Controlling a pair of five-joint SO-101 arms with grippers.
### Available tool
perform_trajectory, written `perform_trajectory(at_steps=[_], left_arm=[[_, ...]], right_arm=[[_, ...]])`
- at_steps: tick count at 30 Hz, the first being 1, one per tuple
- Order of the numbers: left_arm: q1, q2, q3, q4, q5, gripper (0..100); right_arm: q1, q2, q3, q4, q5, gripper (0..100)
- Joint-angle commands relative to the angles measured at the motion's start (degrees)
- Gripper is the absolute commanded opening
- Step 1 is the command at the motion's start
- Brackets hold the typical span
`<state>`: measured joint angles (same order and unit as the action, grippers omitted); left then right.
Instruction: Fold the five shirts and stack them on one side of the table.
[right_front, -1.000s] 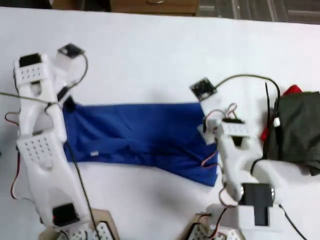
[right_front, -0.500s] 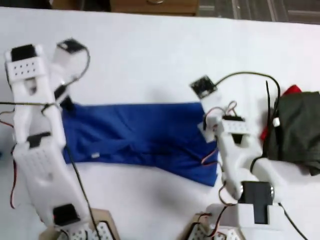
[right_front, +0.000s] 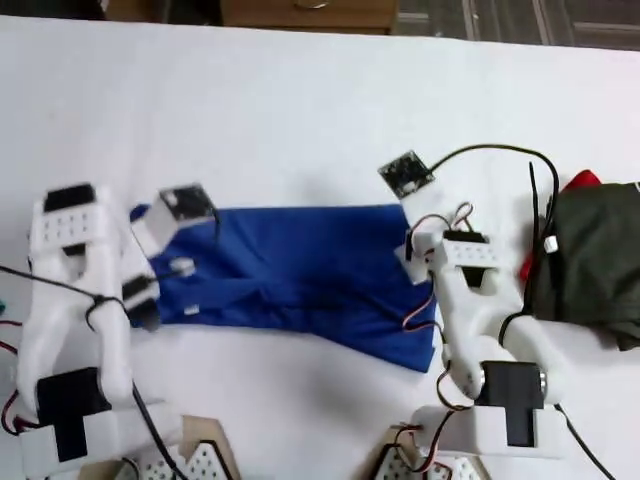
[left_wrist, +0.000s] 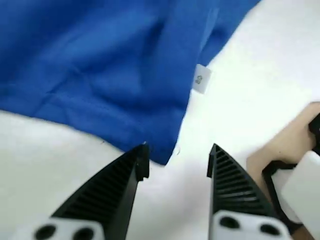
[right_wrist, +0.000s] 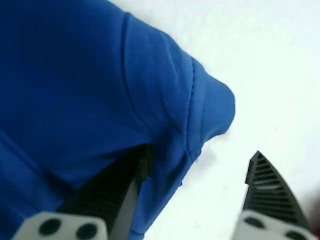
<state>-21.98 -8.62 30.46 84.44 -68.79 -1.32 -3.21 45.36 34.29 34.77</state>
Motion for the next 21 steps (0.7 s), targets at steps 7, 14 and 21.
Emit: perform_trajectory(at_steps=[7, 14, 21], left_arm=[[0.2, -2.9, 11.1, -19.1, 3.1, 21], [-1.4, -2.9, 10.9, -20.4, 2.6, 2], [-10.5, -2.9, 11.2, -19.6, -3.3, 2]], right_arm=[[-0.3, -0.1, -2.2, -0.1, -0.4, 30.9], [-0.2, -0.1, -2.2, 0.2, -0.4, 30.9], [2.3, -0.1, -3.1, 0.3, -0.4, 30.9]])
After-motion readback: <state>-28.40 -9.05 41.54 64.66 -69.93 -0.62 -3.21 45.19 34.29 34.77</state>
